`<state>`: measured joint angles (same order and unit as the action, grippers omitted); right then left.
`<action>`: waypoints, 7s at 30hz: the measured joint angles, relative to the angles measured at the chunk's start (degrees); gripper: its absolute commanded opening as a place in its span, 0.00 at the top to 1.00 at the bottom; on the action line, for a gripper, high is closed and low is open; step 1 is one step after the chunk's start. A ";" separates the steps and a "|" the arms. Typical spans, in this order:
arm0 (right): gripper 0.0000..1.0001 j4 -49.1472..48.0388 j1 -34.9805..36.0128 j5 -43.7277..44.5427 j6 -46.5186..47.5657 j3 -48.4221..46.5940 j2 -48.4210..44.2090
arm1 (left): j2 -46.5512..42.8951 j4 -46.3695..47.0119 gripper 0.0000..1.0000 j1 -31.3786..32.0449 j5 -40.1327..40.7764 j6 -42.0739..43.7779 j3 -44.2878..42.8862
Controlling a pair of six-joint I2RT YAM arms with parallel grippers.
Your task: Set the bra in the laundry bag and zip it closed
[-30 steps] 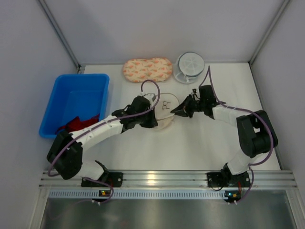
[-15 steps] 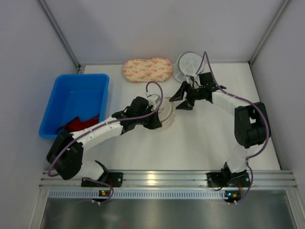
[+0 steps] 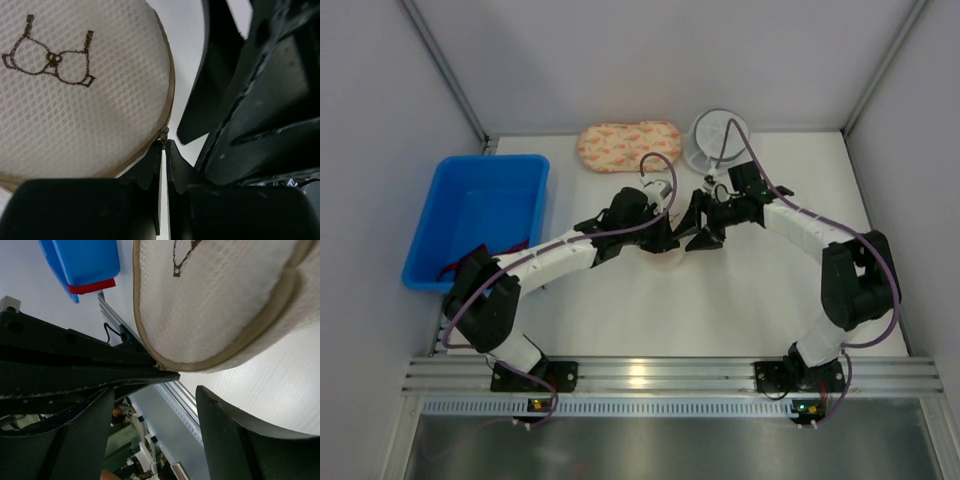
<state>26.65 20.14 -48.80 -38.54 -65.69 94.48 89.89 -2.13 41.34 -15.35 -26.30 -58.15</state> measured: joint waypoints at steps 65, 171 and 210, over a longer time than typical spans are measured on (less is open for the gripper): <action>0.39 12.26 -2.49 6.49 19.47 -28.72 19.41 | -13.16 -4.28 1.00 2.36 -1.75 14.86 8.94; 0.27 21.92 -6.82 -3.15 26.16 -24.94 16.46 | -12.72 -5.14 1.00 -0.85 1.09 6.86 9.68; 1.00 28.59 -7.10 -5.49 25.92 -16.63 14.97 | -12.85 -2.69 1.00 4.50 0.48 7.06 10.34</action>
<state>55.24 13.04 -54.28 -12.62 -82.32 109.45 77.03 -4.82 45.84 -14.87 -19.25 -47.81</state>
